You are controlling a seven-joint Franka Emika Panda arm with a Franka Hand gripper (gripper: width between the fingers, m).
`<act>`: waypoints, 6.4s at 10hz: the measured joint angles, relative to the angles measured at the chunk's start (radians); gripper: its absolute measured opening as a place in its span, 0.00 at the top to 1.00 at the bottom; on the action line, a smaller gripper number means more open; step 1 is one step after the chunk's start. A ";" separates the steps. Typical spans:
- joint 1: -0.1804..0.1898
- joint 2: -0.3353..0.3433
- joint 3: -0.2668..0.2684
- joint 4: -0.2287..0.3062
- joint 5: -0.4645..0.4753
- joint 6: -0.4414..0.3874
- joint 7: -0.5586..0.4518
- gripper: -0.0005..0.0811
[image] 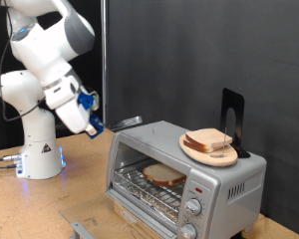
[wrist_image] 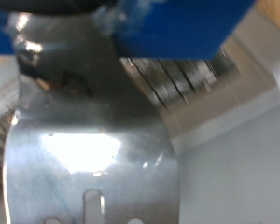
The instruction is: Make a piece of toast with the oven
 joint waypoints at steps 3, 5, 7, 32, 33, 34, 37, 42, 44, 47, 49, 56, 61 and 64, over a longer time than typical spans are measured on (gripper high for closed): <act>0.062 -0.004 0.097 0.014 0.077 0.054 0.121 0.50; 0.092 -0.001 0.174 0.026 0.099 0.112 0.199 0.50; 0.122 0.007 0.239 0.045 0.107 0.150 0.247 0.50; 0.130 0.086 0.357 0.104 0.151 0.262 0.318 0.01; 0.118 0.075 0.352 0.105 0.126 0.229 0.322 0.00; 0.119 0.076 0.353 0.105 0.132 0.232 0.322 0.00; 0.118 0.052 0.310 0.085 0.179 0.214 0.269 0.00; 0.039 -0.110 0.146 0.002 0.129 0.021 0.181 0.00; -0.010 -0.166 0.094 -0.026 0.080 -0.028 0.161 0.00; -0.047 -0.214 0.049 -0.045 0.045 -0.085 0.129 0.00; -0.049 -0.206 0.035 -0.050 0.045 -0.086 0.125 0.00; -0.111 -0.057 -0.200 -0.029 0.030 -0.093 -0.090 0.00; -0.111 0.083 -0.248 -0.005 0.054 -0.002 -0.216 0.00; -0.111 0.145 -0.264 0.018 0.086 0.003 -0.273 0.00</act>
